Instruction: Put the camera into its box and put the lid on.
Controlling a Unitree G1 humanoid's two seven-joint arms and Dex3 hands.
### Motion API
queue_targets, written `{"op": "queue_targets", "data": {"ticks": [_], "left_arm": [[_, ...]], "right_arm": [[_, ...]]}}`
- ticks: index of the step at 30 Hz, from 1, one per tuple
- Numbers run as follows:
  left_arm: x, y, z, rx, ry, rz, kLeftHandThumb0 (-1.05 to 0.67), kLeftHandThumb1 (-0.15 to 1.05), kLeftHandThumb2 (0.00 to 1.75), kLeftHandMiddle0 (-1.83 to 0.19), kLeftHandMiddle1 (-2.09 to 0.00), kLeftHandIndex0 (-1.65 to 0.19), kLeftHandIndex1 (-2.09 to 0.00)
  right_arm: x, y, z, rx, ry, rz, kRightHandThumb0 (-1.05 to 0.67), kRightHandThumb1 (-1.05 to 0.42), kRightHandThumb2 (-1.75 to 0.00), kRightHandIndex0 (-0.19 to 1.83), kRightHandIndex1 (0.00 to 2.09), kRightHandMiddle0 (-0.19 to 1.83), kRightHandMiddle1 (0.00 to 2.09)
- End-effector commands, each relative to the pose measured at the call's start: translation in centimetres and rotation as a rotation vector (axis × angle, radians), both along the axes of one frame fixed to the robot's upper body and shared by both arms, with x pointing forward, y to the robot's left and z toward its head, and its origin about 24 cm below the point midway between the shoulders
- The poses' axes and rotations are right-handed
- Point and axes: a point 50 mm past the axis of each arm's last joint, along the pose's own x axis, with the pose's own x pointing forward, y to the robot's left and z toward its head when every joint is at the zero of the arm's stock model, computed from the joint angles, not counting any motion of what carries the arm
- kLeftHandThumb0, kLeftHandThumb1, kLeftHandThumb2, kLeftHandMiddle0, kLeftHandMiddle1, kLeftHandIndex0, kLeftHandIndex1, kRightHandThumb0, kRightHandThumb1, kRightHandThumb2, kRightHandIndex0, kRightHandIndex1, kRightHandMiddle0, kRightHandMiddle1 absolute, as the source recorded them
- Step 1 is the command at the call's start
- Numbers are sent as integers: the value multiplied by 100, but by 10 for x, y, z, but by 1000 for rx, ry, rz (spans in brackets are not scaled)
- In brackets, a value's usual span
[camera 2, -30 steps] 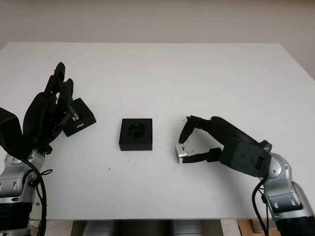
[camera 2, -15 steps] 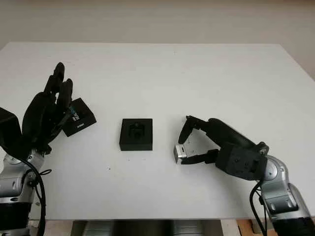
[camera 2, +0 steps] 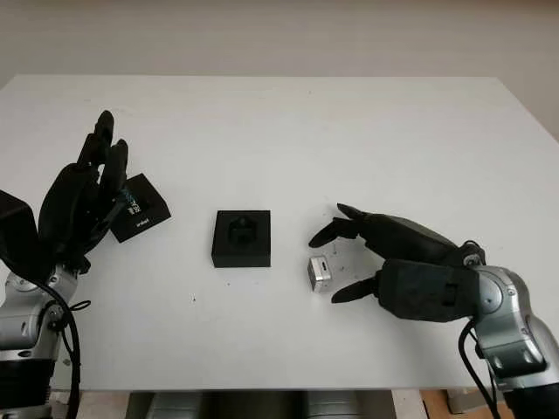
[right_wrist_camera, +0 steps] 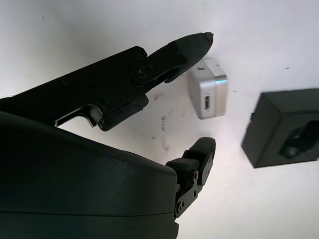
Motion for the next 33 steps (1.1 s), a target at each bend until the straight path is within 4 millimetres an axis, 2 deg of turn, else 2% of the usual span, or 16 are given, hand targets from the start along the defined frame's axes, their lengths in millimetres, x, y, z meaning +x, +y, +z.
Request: {"op": "queue_targets", "data": {"ticks": [1, 8, 17, 24, 28, 33], "left_arm": [[-1, 2, 3, 6, -11, 2, -76, 105, 59, 19, 0, 19, 0], [-2, 1, 1, -1, -12, 11, -76, 105, 59, 19, 0, 19, 0], [-3, 2, 0, -9, -15, 14, -76, 105, 57, 19, 0, 19, 0], [-2, 2, 0, -14, -12, 13, -76, 105, 57, 19, 0, 19, 0], [-2, 1, 0, -16, -11, 9, -76, 105, 56, 19, 0, 19, 0], [-2, 1, 0, -16, -17, 4, -76, 105, 56, 19, 0, 19, 0]], "right_arm": [[0, 4, 8, -22, -29, 23, -74, -84, -5, -10, 5, 35, 17], [-3, 11, 14, -34, -109, 54, -73, -83, -5, -7, 7, 39, 14], [-5, 18, 16, -107, -279, 80, -76, -87, -6, 9, 12, 58, 22], [-9, 22, 13, -186, -433, 151, -75, -86, -5, 23, 15, 72, 33], [-10, 23, 11, -226, -464, 174, -74, -86, -5, 28, 11, 68, 49], [-11, 24, 9, -264, -477, 202, -74, -86, -5, 30, 10, 66, 56]]}}
